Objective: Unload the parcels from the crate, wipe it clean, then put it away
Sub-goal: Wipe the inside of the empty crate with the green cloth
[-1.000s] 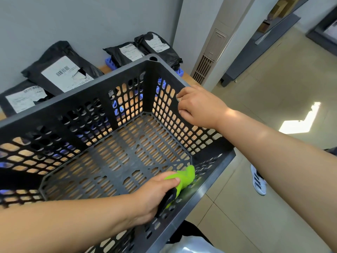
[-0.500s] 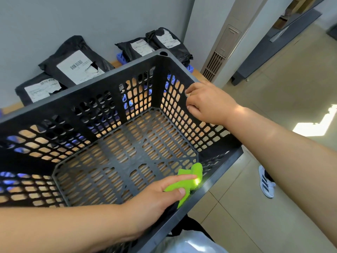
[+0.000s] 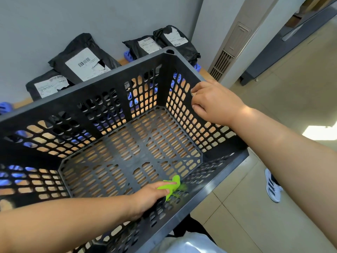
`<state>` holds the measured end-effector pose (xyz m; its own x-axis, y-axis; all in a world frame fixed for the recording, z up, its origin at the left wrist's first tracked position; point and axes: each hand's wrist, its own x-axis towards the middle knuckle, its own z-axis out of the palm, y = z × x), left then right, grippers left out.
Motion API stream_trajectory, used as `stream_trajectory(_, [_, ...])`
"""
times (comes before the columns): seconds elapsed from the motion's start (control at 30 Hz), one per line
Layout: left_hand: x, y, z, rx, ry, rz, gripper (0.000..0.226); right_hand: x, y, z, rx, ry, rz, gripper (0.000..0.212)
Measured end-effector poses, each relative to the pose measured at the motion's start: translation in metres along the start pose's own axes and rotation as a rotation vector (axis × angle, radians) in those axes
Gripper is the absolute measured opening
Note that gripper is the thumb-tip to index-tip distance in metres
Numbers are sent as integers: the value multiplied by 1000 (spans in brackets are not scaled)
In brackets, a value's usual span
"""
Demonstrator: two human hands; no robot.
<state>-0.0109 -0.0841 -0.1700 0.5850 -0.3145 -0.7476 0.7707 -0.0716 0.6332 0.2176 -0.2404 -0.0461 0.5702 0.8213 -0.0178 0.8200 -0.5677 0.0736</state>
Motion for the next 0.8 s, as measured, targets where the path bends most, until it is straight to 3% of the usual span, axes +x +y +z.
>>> stream_trajectory(0.27, [-30, 7, -3, -73, 52, -1, 24, 0, -1, -1, -2, -8, 3, 32])
stream_trajectory(0.57, [-94, 34, 5, -106, -23, 193, 19, -1, -2, -4, -6, -24, 3, 33])
stream_trajectory(0.8, [-112, 34, 2, -61, -85, 290, 31, -2, -4, -6, -18, -41, 14, 33])
